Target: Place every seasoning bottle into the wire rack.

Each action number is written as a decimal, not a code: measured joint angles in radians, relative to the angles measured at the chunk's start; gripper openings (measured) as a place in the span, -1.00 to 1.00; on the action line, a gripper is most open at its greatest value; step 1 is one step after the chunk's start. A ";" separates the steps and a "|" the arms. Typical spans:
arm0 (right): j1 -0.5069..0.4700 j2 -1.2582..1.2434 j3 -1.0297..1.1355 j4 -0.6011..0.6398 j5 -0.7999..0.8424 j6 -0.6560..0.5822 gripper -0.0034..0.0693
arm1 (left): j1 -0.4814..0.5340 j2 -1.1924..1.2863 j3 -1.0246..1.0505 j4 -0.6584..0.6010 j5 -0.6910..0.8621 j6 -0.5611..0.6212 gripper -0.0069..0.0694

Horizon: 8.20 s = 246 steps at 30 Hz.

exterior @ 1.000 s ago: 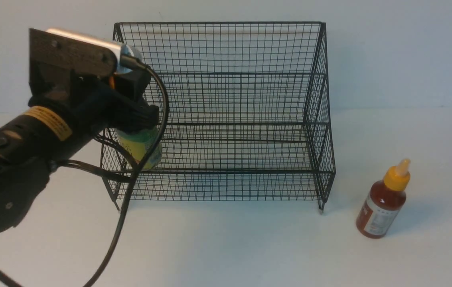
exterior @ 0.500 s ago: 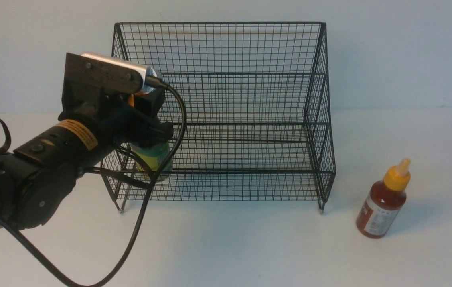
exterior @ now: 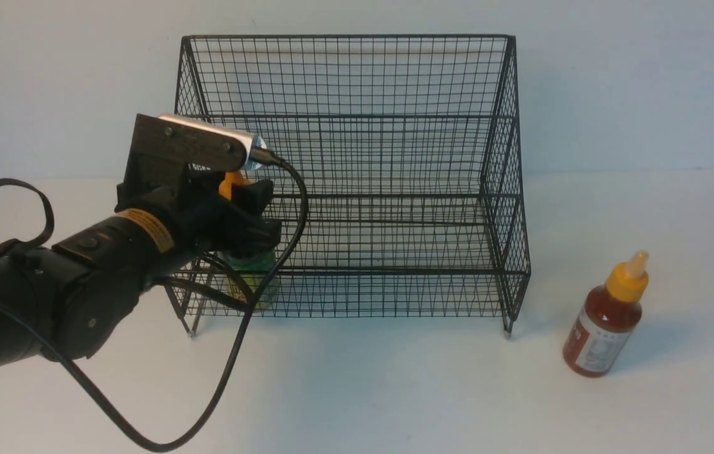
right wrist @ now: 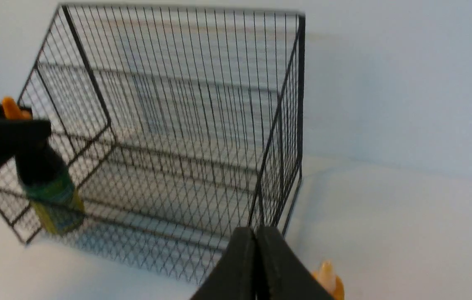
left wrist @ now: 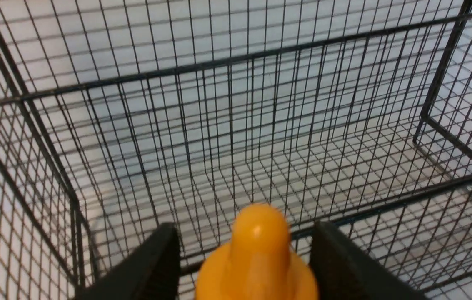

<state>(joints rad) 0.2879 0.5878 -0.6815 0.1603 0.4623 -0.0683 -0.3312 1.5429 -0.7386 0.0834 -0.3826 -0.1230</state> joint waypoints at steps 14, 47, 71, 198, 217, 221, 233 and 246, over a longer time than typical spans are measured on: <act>0.000 0.207 -0.193 -0.003 -0.255 -0.053 -0.95 | 0.001 -0.313 0.000 -0.008 0.217 0.025 0.45; 0.003 0.560 0.336 0.043 -1.066 -0.020 -0.70 | 0.001 -1.122 0.001 -0.015 1.059 0.031 -0.83; 0.003 0.960 0.331 0.049 -1.210 0.068 -0.07 | 0.001 -1.122 0.001 0.089 1.111 0.031 -0.83; 0.146 -0.529 0.273 -0.365 -0.348 0.460 -0.94 | 0.001 -1.140 0.012 0.180 1.110 -0.157 -0.83; 0.146 -0.529 0.274 -0.368 -0.358 0.462 -0.95 | 0.001 -1.450 0.249 0.166 0.951 -0.234 -0.83; 0.146 -0.529 0.274 -0.368 -0.358 0.462 -0.95 | 0.001 -1.451 0.249 0.166 0.951 -0.234 -0.83; 0.146 -0.529 0.274 -0.368 -0.358 0.463 -0.95 | 0.001 -1.452 0.253 0.166 0.954 -0.227 -0.83; 0.146 -0.529 0.275 -0.368 -0.362 0.463 -0.95 | 0.203 -1.557 0.534 -0.066 0.887 0.101 -0.83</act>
<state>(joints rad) 0.4337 0.0587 -0.4064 -0.2076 0.1005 0.3949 -0.1278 -0.0140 -0.2046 0.0169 0.5044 -0.0219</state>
